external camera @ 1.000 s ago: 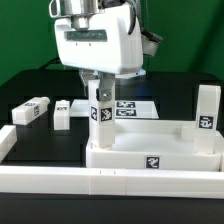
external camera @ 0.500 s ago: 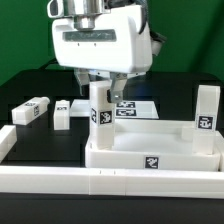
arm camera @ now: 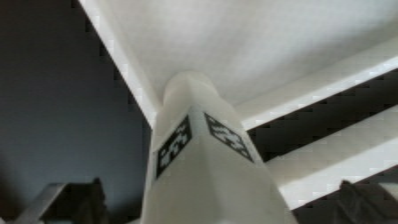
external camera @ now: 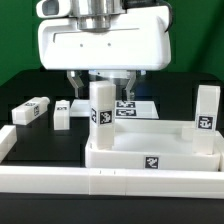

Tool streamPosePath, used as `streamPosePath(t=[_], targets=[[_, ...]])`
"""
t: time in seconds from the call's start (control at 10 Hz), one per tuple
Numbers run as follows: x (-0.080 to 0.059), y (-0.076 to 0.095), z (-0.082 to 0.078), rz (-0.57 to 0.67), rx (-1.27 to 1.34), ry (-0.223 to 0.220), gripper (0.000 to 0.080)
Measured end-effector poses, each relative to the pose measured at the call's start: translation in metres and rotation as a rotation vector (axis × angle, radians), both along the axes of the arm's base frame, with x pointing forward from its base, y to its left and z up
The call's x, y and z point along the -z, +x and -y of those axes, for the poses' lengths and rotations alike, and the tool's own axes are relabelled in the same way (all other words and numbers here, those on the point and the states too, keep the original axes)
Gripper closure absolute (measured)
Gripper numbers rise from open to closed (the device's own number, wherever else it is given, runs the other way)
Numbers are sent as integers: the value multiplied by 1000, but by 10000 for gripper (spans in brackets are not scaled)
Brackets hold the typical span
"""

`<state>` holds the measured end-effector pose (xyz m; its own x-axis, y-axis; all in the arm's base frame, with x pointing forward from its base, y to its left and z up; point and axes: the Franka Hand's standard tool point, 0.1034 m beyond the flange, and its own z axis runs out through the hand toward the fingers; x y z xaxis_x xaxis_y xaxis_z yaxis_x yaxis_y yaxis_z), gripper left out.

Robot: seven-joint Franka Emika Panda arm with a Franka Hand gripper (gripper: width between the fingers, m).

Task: Assemble desk

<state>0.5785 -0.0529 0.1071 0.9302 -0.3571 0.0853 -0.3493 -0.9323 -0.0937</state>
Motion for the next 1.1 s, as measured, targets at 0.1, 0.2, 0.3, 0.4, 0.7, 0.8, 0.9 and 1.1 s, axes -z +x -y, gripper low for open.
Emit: streamPosePath(t=[0.1,0.2,0.3,0.4,0.7,0.8,0.9,1.1], targets=[[-1,1,-1,6,-79,-9,150],[-1,1,0,11,-190,-25,150],[-1,2,0,15,-270,-37,150],[-1,2,-1,18,-311,-41,150],[-2,2,-1,21,-591,-86,150],[-2,2,-1,23,-614,-88,197],[-2,2,-1,23,-612,-88,197],[-2,2,-1,23,-611,-88,372]])
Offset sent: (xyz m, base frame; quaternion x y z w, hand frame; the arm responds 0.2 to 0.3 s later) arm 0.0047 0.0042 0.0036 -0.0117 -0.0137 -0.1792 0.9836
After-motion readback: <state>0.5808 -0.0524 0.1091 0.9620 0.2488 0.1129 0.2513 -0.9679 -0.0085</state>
